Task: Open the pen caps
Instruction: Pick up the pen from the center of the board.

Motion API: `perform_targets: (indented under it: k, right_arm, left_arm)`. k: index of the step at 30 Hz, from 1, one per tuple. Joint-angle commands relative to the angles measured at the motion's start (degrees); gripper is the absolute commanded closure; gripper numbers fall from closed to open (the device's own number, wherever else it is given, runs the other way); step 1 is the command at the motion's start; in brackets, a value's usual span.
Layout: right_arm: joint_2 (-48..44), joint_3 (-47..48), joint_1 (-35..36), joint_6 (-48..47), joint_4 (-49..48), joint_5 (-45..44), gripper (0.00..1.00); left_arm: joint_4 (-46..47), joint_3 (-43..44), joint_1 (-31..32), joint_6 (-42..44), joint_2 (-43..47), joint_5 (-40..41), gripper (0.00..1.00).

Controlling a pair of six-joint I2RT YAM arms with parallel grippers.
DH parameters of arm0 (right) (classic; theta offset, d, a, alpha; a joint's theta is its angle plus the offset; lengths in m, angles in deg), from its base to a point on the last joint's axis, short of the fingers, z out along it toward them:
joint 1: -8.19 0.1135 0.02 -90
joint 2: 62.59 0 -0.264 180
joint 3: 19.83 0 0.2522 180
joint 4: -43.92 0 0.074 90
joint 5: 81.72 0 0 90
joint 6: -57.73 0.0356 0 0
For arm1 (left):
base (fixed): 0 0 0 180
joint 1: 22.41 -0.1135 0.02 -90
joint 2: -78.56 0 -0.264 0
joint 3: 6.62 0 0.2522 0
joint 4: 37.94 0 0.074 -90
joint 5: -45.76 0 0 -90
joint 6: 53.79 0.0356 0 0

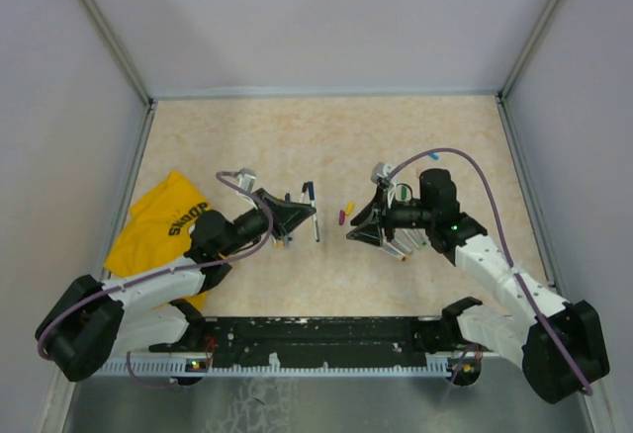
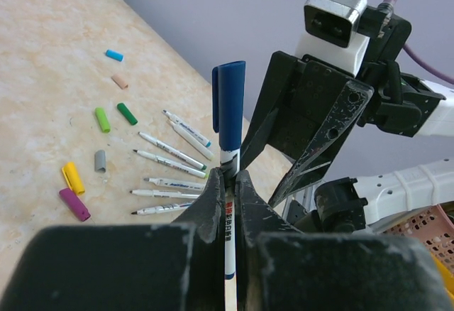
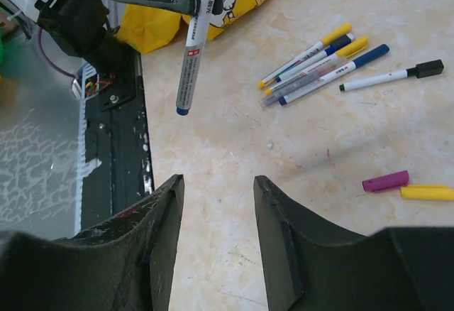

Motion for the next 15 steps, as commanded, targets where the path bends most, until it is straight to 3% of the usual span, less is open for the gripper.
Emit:
perform_targets:
  k: [1,15]
  right_arm:
    - [0.6,-0.5,-0.5,2.2,-5.3,1.4,0.55]
    - [2.1,-2.0,-0.5,6.4,-10.1,1.5,0.55]
  left_arm:
    - [5.6,-1.1,0.4,-1.6,-0.2,1.2,1.0]
    - [11.5,-3.2,0.7,-4.7,-1.7,3.4,1.0]
